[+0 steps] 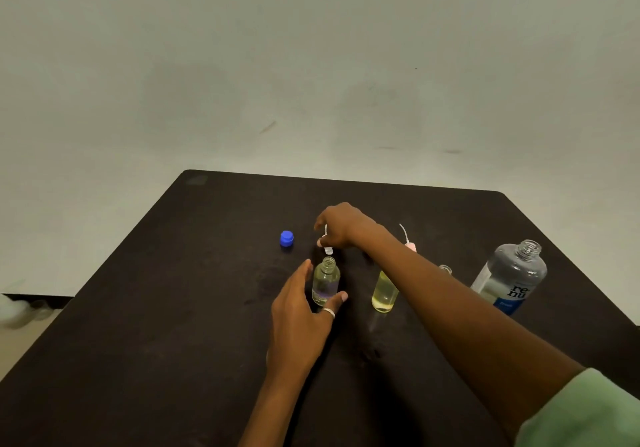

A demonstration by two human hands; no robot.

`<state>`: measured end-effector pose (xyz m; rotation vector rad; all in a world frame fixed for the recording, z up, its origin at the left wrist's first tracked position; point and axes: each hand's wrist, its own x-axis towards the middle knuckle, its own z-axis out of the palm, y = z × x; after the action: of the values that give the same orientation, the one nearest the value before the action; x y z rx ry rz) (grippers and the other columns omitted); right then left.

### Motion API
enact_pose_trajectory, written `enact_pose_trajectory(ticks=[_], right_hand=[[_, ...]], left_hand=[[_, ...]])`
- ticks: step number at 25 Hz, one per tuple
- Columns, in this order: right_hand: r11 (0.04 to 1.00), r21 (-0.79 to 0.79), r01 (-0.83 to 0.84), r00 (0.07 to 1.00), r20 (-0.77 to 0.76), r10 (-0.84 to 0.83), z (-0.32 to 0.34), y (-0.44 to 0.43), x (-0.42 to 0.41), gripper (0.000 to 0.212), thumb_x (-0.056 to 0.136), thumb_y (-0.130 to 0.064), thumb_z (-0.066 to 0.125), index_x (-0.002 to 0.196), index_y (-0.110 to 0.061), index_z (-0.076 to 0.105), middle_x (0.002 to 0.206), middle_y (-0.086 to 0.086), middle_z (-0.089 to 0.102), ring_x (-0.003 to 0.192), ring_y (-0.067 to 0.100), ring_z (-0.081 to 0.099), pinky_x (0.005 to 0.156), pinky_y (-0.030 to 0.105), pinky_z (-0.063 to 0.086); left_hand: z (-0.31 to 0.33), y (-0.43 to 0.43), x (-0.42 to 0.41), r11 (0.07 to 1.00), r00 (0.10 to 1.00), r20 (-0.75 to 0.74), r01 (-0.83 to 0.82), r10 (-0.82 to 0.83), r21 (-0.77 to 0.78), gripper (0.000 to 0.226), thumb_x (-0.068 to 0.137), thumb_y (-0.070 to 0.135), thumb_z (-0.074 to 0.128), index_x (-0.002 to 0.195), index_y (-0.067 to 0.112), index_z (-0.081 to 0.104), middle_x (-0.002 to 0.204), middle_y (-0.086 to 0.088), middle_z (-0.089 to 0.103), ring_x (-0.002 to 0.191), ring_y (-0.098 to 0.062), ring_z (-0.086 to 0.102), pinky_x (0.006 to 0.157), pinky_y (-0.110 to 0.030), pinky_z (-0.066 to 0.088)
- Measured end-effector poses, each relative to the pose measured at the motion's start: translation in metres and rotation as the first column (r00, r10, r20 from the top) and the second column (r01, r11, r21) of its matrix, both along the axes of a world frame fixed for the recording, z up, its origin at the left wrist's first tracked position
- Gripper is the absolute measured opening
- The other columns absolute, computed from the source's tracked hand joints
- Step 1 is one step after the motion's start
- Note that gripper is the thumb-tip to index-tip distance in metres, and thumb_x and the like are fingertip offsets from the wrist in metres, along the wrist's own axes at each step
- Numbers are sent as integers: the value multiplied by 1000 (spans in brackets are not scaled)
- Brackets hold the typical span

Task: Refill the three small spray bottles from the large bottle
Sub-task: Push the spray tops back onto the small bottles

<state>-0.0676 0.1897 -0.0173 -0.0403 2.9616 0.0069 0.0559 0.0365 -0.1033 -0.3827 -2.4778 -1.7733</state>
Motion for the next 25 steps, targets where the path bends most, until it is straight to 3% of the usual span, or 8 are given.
enact_pose_trajectory(ticks=[6, 9, 14, 20, 25], right_hand=[[1000, -1, 25, 1000, 0, -25, -8, -10, 5, 27, 83, -26, 74, 105, -11, 71, 104, 8, 69, 94, 25, 64, 75, 32, 51], [998, -39, 54, 999, 6, -54, -1, -9, 12, 23, 84, -19, 69, 105, -12, 69, 107, 10, 68, 94, 26, 64, 84, 37, 55], [990, -124, 69, 997, -38, -74, 46, -7, 48, 39, 74, -19, 78, 107, -3, 67, 99, 12, 71, 93, 26, 65, 82, 39, 55], [959, -276, -58, 985, -173, 10, 107, -2, 116, 23, 84, -14, 69, 107, -17, 71, 104, -5, 68, 97, 10, 61, 75, 19, 46], [966, -232, -115, 971, -233, 60, 113, -10, 137, 30, 87, -13, 65, 114, -22, 71, 119, -5, 66, 105, 12, 59, 77, 19, 38]], left_hand=[[0, 0, 0, 1000, 998, -69, -9, 10, 17, 46, 82, 33, 80, 122, 40, 59, 115, 22, 66, 110, 8, 60, 97, -20, 51], [0, 0, 0, 1000, 997, -79, -8, 10, 23, 46, 83, 33, 79, 125, 33, 61, 116, 18, 67, 109, 6, 62, 95, -20, 52], [0, -1, 1, 1000, 997, -71, 4, -2, 25, 44, 84, 32, 78, 125, 33, 61, 115, 19, 68, 108, 6, 62, 94, -19, 51], [1, -1, 1, 1000, 998, -55, -3, 3, 17, 47, 84, 32, 78, 128, 28, 61, 115, 19, 67, 107, 4, 62, 92, -16, 49], [3, -2, 1, 1000, 999, -39, 4, -3, 19, 49, 84, 31, 78, 129, 28, 59, 116, 19, 66, 107, 4, 62, 92, -16, 48]])
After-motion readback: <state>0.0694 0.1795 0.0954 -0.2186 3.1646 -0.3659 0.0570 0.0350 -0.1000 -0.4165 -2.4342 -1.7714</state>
